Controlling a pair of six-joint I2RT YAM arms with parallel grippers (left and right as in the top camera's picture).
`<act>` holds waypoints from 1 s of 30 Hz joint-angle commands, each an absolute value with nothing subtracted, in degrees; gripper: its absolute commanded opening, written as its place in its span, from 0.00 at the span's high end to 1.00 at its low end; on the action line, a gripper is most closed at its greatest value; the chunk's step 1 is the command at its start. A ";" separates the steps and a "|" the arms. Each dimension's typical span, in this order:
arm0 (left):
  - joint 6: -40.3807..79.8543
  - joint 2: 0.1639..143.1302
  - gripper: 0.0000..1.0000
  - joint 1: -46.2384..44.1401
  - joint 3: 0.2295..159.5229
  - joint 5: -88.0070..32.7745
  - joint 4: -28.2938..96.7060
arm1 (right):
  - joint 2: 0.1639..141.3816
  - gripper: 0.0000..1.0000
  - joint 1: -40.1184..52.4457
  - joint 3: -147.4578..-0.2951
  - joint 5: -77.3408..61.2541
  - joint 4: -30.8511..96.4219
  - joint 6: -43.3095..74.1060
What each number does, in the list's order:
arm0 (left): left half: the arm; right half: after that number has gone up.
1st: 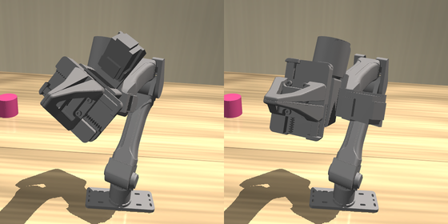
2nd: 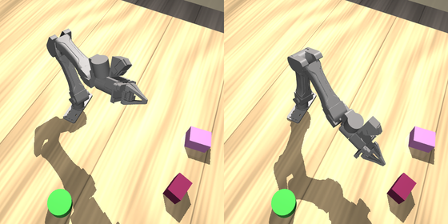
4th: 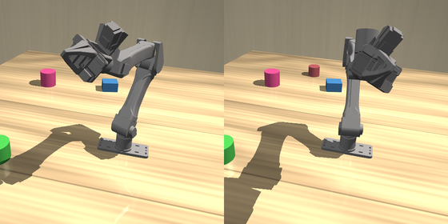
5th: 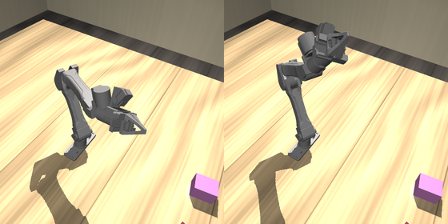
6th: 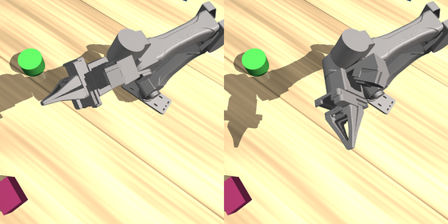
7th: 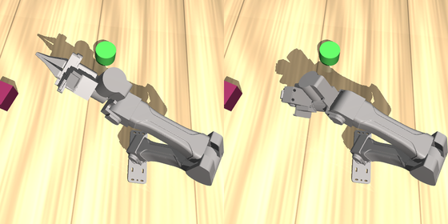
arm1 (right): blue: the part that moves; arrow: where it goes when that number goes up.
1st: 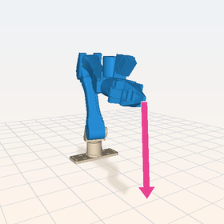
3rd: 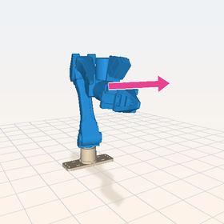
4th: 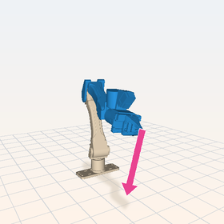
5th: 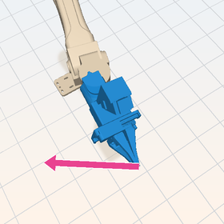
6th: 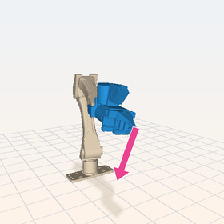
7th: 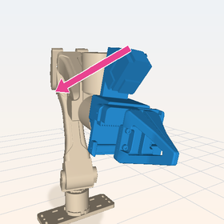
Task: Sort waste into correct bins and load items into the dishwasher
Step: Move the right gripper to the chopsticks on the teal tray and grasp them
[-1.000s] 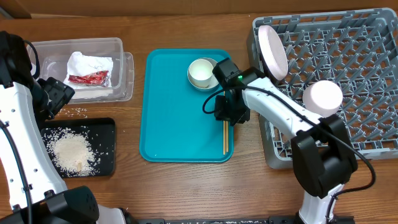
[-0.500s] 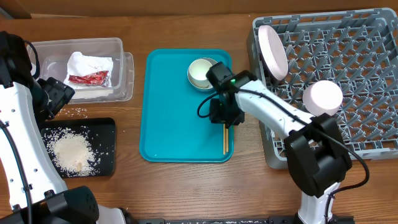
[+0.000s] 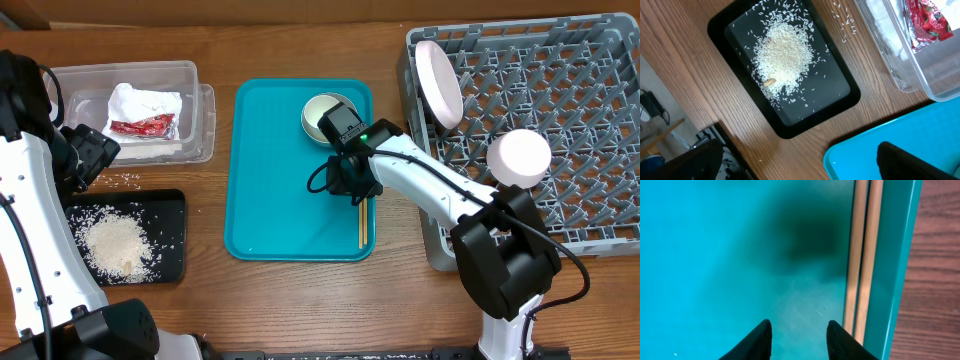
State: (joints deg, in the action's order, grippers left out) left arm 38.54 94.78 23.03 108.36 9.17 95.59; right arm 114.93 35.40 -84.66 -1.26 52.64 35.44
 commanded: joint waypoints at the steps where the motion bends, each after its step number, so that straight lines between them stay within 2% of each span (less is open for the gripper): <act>1: 37.45 94.83 0.00 23.14 108.33 9.37 95.50 | 116.18 0.61 35.22 -84.47 1.37 52.07 36.32; 30: 37.45 94.83 0.00 23.22 108.33 9.37 95.50 | 118.91 0.64 34.98 -82.81 6.20 49.52 34.02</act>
